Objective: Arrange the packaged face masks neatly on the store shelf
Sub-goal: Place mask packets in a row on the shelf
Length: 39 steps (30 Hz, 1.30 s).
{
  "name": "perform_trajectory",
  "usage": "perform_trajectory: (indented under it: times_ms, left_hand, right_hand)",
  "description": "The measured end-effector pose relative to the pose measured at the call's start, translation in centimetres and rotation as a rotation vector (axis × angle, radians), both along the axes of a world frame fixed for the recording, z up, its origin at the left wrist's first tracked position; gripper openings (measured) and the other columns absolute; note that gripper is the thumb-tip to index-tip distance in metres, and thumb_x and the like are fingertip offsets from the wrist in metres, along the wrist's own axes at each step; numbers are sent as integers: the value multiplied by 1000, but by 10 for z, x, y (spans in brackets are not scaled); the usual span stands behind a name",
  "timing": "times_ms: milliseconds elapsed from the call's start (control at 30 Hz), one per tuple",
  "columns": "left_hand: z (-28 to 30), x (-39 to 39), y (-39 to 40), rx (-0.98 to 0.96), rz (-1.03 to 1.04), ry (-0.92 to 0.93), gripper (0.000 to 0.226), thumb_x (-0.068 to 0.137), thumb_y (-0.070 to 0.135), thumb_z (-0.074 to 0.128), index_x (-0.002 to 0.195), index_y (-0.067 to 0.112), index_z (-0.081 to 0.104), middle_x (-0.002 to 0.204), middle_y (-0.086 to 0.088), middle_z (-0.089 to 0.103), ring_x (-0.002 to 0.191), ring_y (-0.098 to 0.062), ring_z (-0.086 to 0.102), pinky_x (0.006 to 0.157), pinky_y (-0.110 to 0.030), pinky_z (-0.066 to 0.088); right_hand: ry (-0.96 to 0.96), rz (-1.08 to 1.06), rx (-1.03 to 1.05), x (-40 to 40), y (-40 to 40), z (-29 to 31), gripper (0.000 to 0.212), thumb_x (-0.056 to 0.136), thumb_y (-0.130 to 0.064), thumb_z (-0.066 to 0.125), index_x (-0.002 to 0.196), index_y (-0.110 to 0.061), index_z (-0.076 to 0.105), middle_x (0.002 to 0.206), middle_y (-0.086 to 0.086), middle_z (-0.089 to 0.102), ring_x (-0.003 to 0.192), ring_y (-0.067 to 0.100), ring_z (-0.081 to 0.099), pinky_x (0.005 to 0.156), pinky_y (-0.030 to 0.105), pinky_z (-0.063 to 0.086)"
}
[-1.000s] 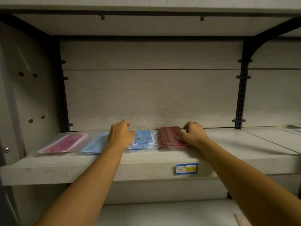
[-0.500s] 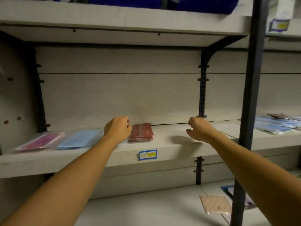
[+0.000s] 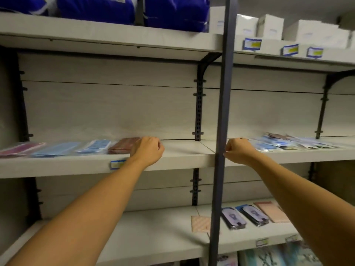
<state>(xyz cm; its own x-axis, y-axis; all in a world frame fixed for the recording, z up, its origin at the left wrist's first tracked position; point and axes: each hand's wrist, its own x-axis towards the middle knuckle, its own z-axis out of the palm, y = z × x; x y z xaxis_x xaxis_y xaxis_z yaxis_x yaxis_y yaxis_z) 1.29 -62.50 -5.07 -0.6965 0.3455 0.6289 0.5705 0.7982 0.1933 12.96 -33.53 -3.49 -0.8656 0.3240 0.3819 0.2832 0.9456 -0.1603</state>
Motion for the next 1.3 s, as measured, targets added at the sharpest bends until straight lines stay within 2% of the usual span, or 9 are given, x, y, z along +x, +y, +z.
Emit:
perform_trajectory:
  times_ms: [67,233,467,567,633,800,967,1067,1300]
  left_hand:
    - [-2,22,24,-28,-6,-5,24,95,29,49,86,17,67,82,-4,66,73,-26,58,60,-31,44]
    - [-4,60,87,-61,-90,-66,26,97,31,46,89,17,67,82,-2,66,71,-22,60,61,-31,49]
    - [-7,78,165,-174,-288,-105,23,97,28,51,102,16,70,97,-1,64,82,-18,61,74,-38,57]
    - [-7,73,193,-200,-337,-120,23,96,27,50,107,18,68,94,-1,66,79,-18,63,74,-42,59]
    - [-5,71,213,-208,-357,-116,23,97,26,48,108,17,67,91,0,65,79,-19,62,73,-39,58]
    - [-6,59,269,-145,-378,-24,22,96,29,49,104,21,68,95,-1,67,80,-20,63,75,-40,58]
    - [-6,33,328,-123,-386,-7,20,94,28,50,101,20,68,90,-2,67,77,-22,62,72,-40,58]
    - [0,10,359,-100,-361,-27,21,94,26,50,101,20,69,91,-2,67,80,-24,62,70,-35,55]
    - [14,-41,425,-31,-303,-127,18,90,25,53,91,22,70,92,0,66,82,-25,62,71,-33,54]
  right_hand:
    - [-7,-30,0,21,21,-4,24,94,-20,61,115,-7,66,106,10,67,92,22,59,81,29,52]
    - [-48,-65,47,68,75,-12,29,87,-17,61,111,-2,68,112,14,68,99,28,62,89,40,56]
    - [-66,-128,63,102,145,-11,31,92,-21,61,121,-11,63,116,9,66,98,23,60,88,33,54]
    - [-78,-154,81,105,174,-10,29,91,-23,61,117,-10,64,112,10,66,96,23,60,88,37,56]
    - [-78,-168,87,105,192,-9,28,91,-23,61,116,-10,65,112,10,66,96,24,60,88,39,56]
    - [-72,-194,74,94,240,-13,28,91,-22,60,117,-12,63,112,9,66,97,24,60,89,40,55]
    - [-90,-238,66,73,294,-11,25,90,-18,59,115,-12,62,106,10,66,93,24,61,88,40,56]
    - [-69,-257,53,59,326,0,26,88,-14,58,113,-8,64,103,12,66,91,27,62,87,42,58]
    - [8,-286,37,31,389,17,28,88,-10,55,114,-7,64,107,14,66,95,30,61,87,40,56]
